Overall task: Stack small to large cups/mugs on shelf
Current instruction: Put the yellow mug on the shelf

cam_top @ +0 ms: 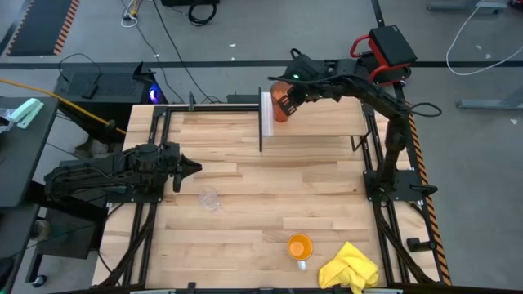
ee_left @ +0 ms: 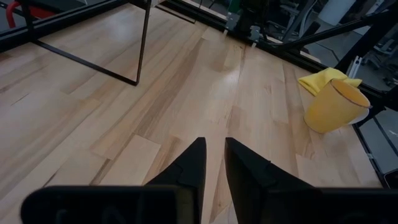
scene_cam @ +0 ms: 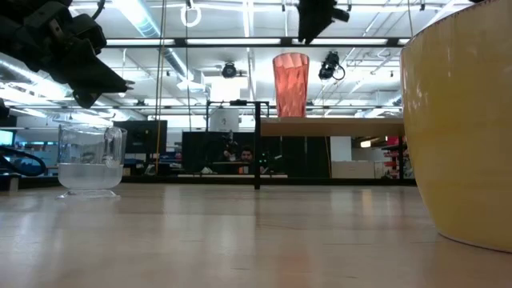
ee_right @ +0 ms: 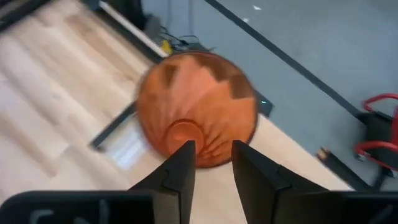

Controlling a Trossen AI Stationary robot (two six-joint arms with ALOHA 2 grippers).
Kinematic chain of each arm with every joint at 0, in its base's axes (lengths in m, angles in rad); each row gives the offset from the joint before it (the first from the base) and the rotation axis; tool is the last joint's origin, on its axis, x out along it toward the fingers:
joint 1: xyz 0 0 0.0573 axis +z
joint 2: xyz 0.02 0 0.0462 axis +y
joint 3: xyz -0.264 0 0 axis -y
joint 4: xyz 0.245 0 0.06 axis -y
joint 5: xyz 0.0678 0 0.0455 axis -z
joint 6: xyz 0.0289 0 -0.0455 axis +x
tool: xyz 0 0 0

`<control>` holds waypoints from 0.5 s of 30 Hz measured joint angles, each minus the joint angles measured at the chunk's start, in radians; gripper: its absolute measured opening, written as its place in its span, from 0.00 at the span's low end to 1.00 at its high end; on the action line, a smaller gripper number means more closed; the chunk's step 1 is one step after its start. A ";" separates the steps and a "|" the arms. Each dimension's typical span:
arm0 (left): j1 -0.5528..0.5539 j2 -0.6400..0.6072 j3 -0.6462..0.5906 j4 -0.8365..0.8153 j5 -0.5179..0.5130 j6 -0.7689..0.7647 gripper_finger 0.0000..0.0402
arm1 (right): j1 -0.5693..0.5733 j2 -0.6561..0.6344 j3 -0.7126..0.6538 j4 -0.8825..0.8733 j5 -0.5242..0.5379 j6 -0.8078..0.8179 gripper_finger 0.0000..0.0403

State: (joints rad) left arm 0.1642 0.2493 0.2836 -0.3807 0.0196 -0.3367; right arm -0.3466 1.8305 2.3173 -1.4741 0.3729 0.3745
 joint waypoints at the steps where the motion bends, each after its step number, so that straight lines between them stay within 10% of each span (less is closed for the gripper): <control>1: 0.000 0.000 0.000 0.000 0.000 0.000 0.16 | 0.015 -0.014 0.000 0.001 -0.006 0.000 0.27; 9: 0.000 0.000 0.000 -0.005 0.000 -0.018 0.16 | 0.240 -0.143 0.001 0.002 -0.028 0.080 0.24; 15: 0.000 0.000 0.000 -0.041 0.000 -0.041 0.18 | 0.539 -0.173 0.002 0.001 0.153 0.102 0.22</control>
State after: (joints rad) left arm 0.1642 0.2494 0.2836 -0.4222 0.0196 -0.3779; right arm 0.1927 1.6574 2.3188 -1.4733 0.5264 0.4767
